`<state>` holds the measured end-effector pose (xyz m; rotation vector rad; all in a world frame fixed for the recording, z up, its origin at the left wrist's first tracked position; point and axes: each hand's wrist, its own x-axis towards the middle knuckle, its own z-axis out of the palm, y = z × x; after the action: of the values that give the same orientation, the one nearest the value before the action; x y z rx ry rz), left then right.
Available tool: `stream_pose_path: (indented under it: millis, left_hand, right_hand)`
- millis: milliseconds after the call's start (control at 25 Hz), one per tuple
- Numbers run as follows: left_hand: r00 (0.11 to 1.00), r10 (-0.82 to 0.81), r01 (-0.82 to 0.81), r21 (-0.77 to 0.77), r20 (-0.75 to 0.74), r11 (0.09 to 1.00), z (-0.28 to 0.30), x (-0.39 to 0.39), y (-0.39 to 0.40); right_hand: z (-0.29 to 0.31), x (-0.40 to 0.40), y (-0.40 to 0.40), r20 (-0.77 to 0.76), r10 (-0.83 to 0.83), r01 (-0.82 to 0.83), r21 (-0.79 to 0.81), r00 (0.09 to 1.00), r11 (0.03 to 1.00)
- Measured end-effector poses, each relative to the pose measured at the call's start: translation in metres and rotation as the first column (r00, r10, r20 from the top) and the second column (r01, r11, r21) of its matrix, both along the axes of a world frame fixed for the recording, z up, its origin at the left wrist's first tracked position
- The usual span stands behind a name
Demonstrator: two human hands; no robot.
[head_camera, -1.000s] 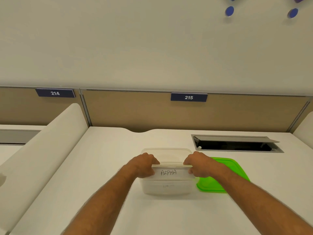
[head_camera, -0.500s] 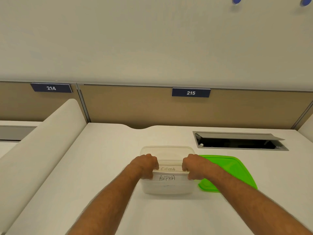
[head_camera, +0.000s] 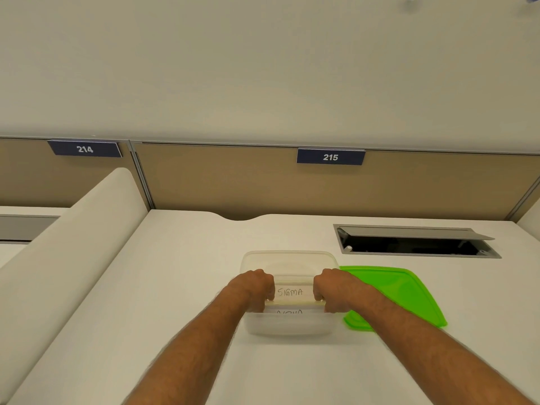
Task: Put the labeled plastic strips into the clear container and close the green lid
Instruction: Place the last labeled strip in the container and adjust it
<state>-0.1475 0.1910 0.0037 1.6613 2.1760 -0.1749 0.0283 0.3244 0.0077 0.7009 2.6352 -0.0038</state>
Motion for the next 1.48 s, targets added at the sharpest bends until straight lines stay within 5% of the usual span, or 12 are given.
stream_pose_path:
  millis: [320,480,560,640,760,880,960,1240,1480]
  left_hand:
    - [0.999,-0.001,0.0,0.024,0.044,1.0,-0.001,-0.005,-0.002]
    - [0.989,-0.006,-0.029,0.237,0.147,0.971,-0.004,-0.017,-0.011]
    - [0.968,0.018,-0.146,0.508,0.248,0.849,-0.01,-0.019,-0.02]
    - [0.914,0.062,-0.341,0.677,0.401,0.653,-0.02,-0.019,-0.031]
    - [0.707,0.163,-0.661,0.561,0.688,0.498,-0.036,-0.014,-0.046]
    - [0.504,0.222,-0.798,0.352,0.835,0.489,-0.054,-0.007,-0.057]
    - [0.423,0.191,-0.817,0.282,0.886,0.503,-0.062,0.001,-0.061]
    - [0.295,0.052,-0.839,0.232,0.954,0.492,-0.064,0.021,-0.058]
    - [0.249,0.029,-0.86,0.207,0.968,0.466,-0.073,0.021,-0.052]
  right_hand:
    - [0.0,0.002,0.007,-0.009,0.027,-0.028,-0.042,1.0,0.999]
    - [-0.005,0.019,0.012,-0.253,-0.03,-0.008,-0.149,0.967,0.989]
    - [-0.011,0.031,0.009,-0.56,-0.171,0.033,-0.248,0.811,0.968]
    - [-0.022,0.041,0.004,-0.732,-0.421,0.109,-0.434,0.536,0.894]
    - [-0.044,0.047,-0.005,-0.596,-0.757,0.157,-0.748,0.269,0.645]
    - [-0.066,0.049,-0.014,-0.357,-0.925,0.041,-0.93,0.131,0.365]
    - [-0.076,0.046,-0.019,-0.268,-0.961,-0.054,-0.963,0.073,0.265]
    - [-0.079,0.036,-0.026,-0.194,-0.978,-0.225,-0.952,-0.078,0.207]
    - [-0.08,0.033,-0.027,-0.195,-0.975,-0.235,-0.948,-0.111,0.216]
